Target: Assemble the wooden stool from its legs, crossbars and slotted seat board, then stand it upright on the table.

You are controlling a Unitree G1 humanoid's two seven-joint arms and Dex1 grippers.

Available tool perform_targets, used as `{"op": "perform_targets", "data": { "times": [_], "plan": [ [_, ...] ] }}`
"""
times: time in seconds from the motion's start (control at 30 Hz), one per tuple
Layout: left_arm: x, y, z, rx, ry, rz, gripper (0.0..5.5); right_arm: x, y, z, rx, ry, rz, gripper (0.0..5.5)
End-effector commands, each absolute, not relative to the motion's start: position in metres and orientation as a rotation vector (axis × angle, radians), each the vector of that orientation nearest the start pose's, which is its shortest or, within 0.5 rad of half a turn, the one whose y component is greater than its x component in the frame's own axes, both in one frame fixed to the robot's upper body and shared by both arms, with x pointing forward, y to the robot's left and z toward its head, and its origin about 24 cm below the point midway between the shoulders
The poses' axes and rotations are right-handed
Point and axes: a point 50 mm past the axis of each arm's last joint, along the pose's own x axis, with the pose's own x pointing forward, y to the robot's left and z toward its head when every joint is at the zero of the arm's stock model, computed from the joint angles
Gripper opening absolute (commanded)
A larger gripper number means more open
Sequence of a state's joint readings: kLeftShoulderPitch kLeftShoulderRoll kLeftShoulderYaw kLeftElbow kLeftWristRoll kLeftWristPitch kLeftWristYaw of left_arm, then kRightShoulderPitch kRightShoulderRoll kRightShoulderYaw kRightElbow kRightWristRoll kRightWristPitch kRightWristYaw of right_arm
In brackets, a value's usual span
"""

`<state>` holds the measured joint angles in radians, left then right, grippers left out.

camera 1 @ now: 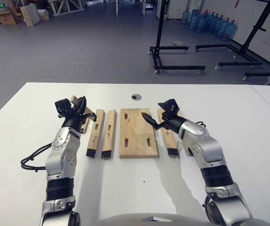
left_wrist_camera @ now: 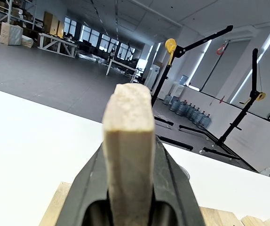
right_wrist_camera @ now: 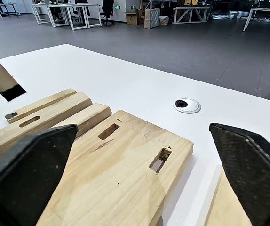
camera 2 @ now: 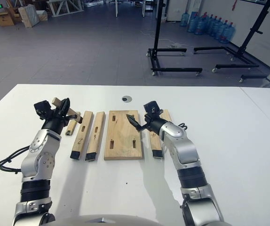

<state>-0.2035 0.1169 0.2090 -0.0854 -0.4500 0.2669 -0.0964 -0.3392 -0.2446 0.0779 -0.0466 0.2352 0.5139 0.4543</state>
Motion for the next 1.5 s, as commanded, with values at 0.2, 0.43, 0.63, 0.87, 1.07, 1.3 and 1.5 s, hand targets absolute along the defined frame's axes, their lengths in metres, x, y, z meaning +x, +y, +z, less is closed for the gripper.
{"op": "perform_targets", "data": {
  "times": [0.2,0.43,0.63,0.87,1.07,1.3,1.5],
  "plan": [
    [0.278,0.196,0.07,-0.312,0.003,-0.016,0.39,0.298,-0.127,0.091,-0.02,0.19,0.615,5.14],
    [0.282,0.189,0.074,-0.261,-0.021,-0.047,0.39,0.299,-0.126,0.092,-0.022,0.188,0.616,5.14],
    [0.286,0.186,0.072,-0.238,-0.02,-0.052,0.39,0.299,-0.125,0.091,-0.024,0.189,0.622,5.14],
    [0.287,0.189,0.068,-0.21,-0.015,-0.029,0.39,0.299,-0.123,0.091,-0.022,0.189,0.626,5.14],
    [0.288,0.189,0.072,-0.195,-0.029,-0.03,0.39,0.299,-0.122,0.091,-0.021,0.188,0.632,5.14],
    [0.286,0.18,0.066,-0.087,-0.013,-0.088,0.39,0.299,-0.123,0.091,-0.023,0.193,0.629,5.14],
    [0.284,0.178,0.06,-0.07,0.006,-0.091,0.39,0.299,-0.123,0.09,-0.027,0.2,0.63,5.14]
  ]
}}
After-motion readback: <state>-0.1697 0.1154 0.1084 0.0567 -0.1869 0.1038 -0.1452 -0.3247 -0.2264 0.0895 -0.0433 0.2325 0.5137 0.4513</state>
